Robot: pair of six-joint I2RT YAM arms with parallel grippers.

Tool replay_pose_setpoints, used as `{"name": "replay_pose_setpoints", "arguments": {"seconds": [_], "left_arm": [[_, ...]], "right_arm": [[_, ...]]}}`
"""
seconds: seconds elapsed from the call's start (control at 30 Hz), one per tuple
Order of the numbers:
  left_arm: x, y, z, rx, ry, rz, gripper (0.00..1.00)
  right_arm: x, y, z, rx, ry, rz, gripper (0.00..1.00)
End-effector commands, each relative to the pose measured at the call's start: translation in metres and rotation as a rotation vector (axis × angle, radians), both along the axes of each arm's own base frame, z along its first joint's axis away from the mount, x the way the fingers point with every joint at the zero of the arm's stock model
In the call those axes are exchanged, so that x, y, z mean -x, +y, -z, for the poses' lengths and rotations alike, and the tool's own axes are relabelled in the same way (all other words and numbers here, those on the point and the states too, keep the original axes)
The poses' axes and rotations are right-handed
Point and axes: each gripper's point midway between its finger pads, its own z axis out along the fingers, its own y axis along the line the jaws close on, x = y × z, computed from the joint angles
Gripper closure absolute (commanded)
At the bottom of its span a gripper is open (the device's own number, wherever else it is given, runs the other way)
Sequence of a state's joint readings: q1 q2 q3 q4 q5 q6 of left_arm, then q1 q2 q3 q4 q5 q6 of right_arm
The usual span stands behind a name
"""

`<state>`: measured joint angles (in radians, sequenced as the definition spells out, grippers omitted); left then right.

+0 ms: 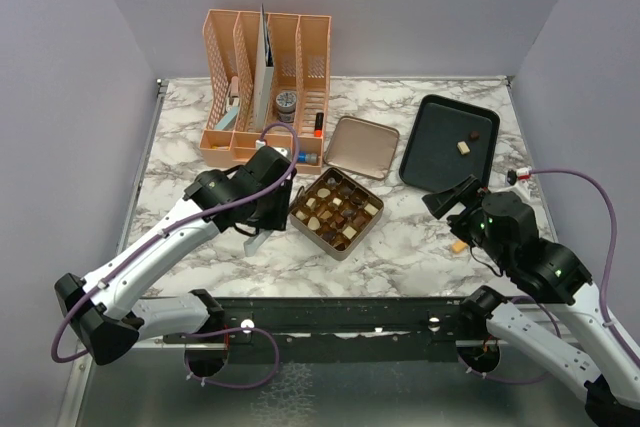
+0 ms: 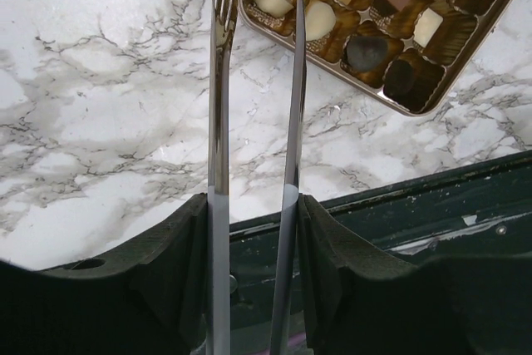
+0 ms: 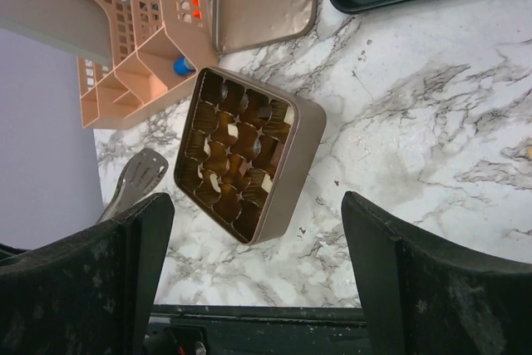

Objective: Pack the chocolate
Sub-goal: Place the fake chocolate in the packing box.

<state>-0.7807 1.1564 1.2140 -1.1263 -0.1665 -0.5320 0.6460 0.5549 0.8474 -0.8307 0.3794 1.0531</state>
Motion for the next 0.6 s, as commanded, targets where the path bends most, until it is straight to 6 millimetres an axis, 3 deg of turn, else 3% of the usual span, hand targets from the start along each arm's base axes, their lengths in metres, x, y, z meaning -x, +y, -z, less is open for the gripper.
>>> {"name": "replay_pose_setpoints", "arguments": {"seconds": [0.0,0.23,0.57], "left_arm": [[-0.016,0.004,-0.017,0.027,-0.109,-0.061,0.53],[-0.038,0.014,-0.023,-0.048,-0.202,-0.105,0.53],[-0.058,0.038,0.002,-0.106,-0.249,-0.287,0.52]], "right_arm": [[0.001,-0.003,0.002,0.009,-0.007,0.005,0.13],[-0.001,0.0,0.003,0.016,0.0,-0.007,0.13],[-0.002,0.002,0.002,0.011,0.003,-0.011,0.13]]}}
